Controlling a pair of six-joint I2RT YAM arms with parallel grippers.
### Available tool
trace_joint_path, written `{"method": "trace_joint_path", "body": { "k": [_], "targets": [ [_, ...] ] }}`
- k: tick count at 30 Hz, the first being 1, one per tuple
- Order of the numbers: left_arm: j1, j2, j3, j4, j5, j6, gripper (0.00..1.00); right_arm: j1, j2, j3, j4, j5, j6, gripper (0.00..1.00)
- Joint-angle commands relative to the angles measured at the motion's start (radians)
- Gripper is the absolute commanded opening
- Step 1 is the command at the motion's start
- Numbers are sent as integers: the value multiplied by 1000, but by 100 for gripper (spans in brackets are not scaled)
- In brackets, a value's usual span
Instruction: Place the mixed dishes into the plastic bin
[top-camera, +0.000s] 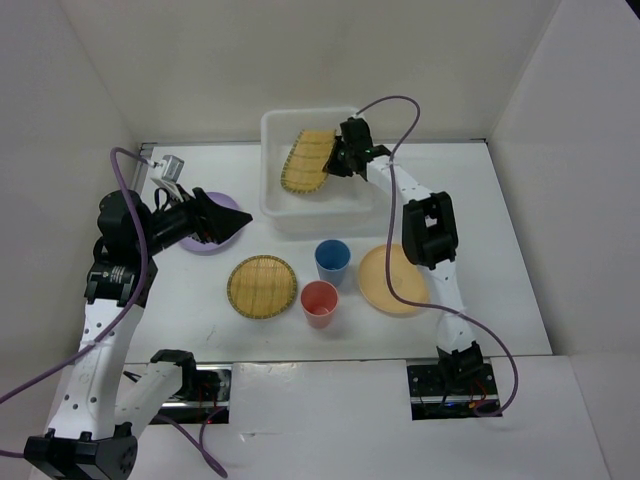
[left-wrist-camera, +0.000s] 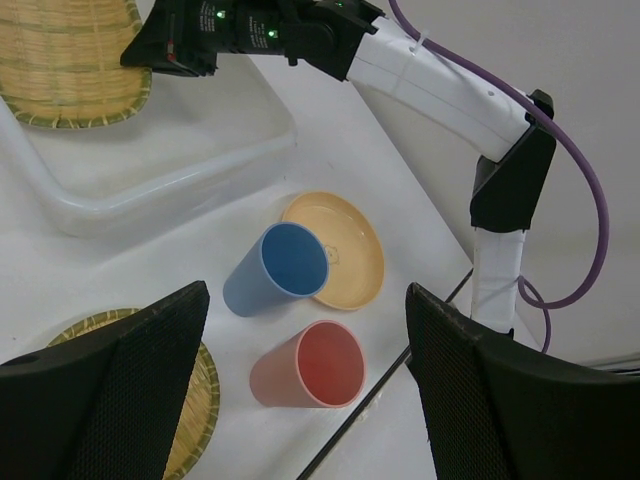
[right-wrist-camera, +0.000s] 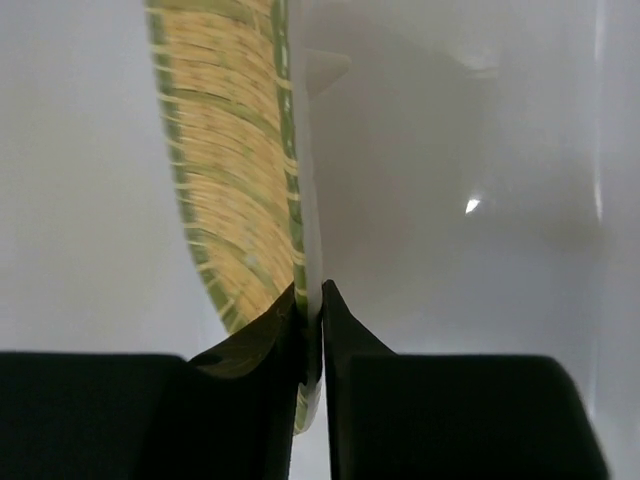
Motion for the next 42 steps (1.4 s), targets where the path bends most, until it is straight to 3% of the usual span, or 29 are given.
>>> {"method": "trace_joint_path", "body": {
  "k": [1,9,17,22,25,26,27,30,34,38,42],
  "targets": [
    [-3,-17,-2,22,16,21,86,8,23,121,-25,30,-12,21],
    [-3,-26,-2,13,16,21,88,17,42,174,-87,60,-12,53],
    [-3,-35,7,-7,16,21,88,37,5,246,-174,141,-49,69],
    [-3,-26,30,-44,-5,54,88,77,-53,508,-409,227,-107,74],
    [-3,-26,30,-44,-5,54,88,103,23,995,-695,299,-122,81],
    [-3,-35,30,-44,-16,54,88,103,-125,848,-679,299,-122,83],
    [-3,-35,30,-53,-16,54,88,115,-172,807,-679,313,-112,83],
    [-3,-35,21,-62,-16,63,88,139,-199,990,-922,395,-112,84],
    [-3,-35,21,-73,-16,72,88,178,-438,553,-923,481,-87,84],
    [-3,-35,21,-96,-16,92,88,190,-689,218,-905,586,-20,84],
    [-3,-44,11,-93,8,92,88,169,-1077,-289,-756,519,28,84]
  ]
}}
